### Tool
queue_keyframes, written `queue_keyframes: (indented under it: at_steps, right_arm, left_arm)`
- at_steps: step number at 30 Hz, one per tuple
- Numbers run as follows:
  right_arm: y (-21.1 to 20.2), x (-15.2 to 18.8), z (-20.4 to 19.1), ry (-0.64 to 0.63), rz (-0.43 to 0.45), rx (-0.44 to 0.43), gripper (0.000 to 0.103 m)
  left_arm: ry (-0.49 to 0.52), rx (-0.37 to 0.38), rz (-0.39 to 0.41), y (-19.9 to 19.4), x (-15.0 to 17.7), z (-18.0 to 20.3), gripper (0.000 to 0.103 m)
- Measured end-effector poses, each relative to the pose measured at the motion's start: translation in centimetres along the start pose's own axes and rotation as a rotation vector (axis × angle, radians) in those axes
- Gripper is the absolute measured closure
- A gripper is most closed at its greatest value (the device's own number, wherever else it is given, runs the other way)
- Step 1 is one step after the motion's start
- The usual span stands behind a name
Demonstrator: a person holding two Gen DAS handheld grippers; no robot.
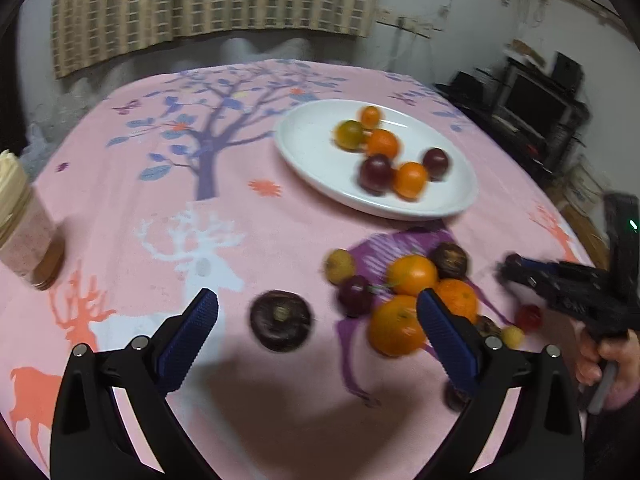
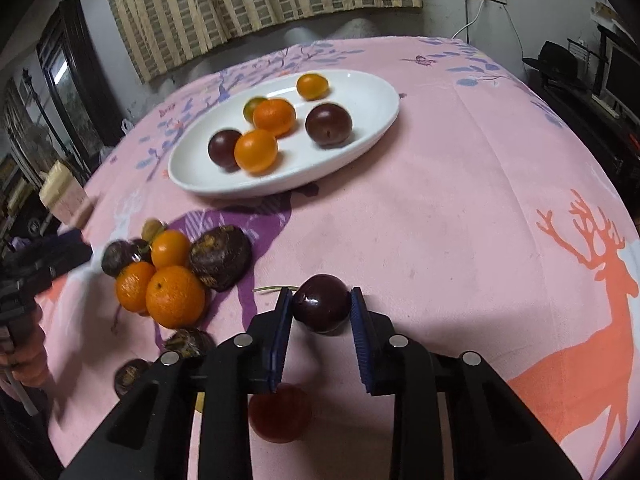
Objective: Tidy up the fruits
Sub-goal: 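Grasp a dark cherry with the right tool while the left tool grasps a dark brown fruit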
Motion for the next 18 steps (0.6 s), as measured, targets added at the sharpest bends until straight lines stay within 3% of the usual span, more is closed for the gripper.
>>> queue_keyframes:
  at_steps: [3, 4, 7, 9, 12, 18]
  right_arm:
    - [-0.5, -0.3, 0.8, 0.039, 0.025, -0.015, 0.073]
    - [-0.5, -0.3, 0.9, 0.045, 0.027, -0.010, 0.073]
    - [-0.5, -0.4, 1.1, 0.057, 0.025, -0.012, 0.073]
    - [-0.5, -0.4, 1.2, 0.055, 0.026, -0.009, 0.073]
    - [-0.5, -0.5, 1.3, 0.057, 0.028, -0.010, 0.073]
    - [-0.5, -0.4, 1.2, 0.054, 0.033, -0.009, 0.073]
  left_arm:
    - [0.169, 0.161, -0.030, -0.7, 1.1, 3.0, 0.007]
    - [0.231, 0.187, -0.031, -1.0, 1.7, 4.1, 0.012]
    - [0.414, 0.241, -0.070, -0.9, 3.8, 7.8, 0.029]
    - [0.480, 0.229, -0.108, -0.1, 5.0, 9.4, 0.040]
    - [0.487, 0.213, -0.161, 1.4, 5.4, 10.0, 0.051]
    - [0.452, 0.188, -0.176, 2.5, 5.1, 9.4, 0.051]
Point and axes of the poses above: each gripper's, at about its wrist camera, not at the fingertips, and y roughly the way its jaws point, z to its right, x to its underside, the point moved 2 cm from there along y, roughly the way its jaws point, and after that the axes turned 9 degrees about -z, right-handed, at the moved point
